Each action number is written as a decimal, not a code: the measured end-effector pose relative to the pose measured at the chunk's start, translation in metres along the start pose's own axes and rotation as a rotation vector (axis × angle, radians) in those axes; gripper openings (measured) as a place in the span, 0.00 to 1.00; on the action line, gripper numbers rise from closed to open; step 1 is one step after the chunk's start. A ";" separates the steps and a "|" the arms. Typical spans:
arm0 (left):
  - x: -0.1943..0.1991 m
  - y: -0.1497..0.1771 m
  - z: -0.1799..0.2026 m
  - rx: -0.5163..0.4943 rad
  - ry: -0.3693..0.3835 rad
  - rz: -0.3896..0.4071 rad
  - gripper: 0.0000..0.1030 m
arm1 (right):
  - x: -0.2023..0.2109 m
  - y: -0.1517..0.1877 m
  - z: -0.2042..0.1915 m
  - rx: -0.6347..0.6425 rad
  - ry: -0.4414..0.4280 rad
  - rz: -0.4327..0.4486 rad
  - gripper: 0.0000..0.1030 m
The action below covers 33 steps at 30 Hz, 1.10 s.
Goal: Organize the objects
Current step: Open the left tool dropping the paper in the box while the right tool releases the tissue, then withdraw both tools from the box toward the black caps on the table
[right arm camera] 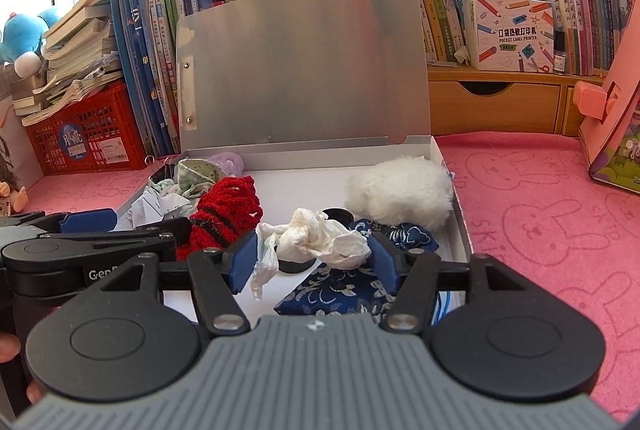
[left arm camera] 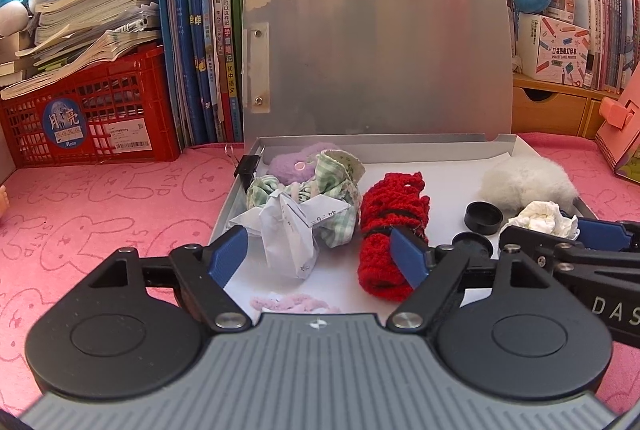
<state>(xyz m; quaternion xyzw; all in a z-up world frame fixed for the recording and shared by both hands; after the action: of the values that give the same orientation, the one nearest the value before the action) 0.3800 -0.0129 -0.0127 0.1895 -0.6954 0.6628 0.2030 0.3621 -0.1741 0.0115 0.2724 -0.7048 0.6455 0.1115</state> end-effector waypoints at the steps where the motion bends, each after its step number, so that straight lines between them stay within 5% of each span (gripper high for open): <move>1: 0.001 0.000 0.001 -0.001 0.003 0.000 0.83 | 0.002 -0.001 0.000 0.001 0.001 0.004 0.71; 20: 0.074 0.006 0.014 -0.059 0.066 0.055 0.88 | 0.074 -0.003 0.005 0.008 -0.051 0.072 0.75; 33: 0.151 0.059 0.024 -0.088 0.147 0.073 0.89 | 0.153 0.049 -0.009 0.088 -0.139 0.067 0.75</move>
<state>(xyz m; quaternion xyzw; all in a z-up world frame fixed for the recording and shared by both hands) 0.2196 -0.0330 0.0170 0.1060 -0.7134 0.6508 0.2373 0.2078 -0.2011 0.0489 0.2975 -0.6905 0.6587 0.0285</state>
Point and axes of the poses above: each gripper's, at about its wrist camera, not at the fingertips, and x roughly against the way its jaws point, z to its right, y to its underside, the point moved 8 cm from there along -x, roughly the way its jaws point, and after that the axes turned 1 degree about -z, right-handed, at the moved point
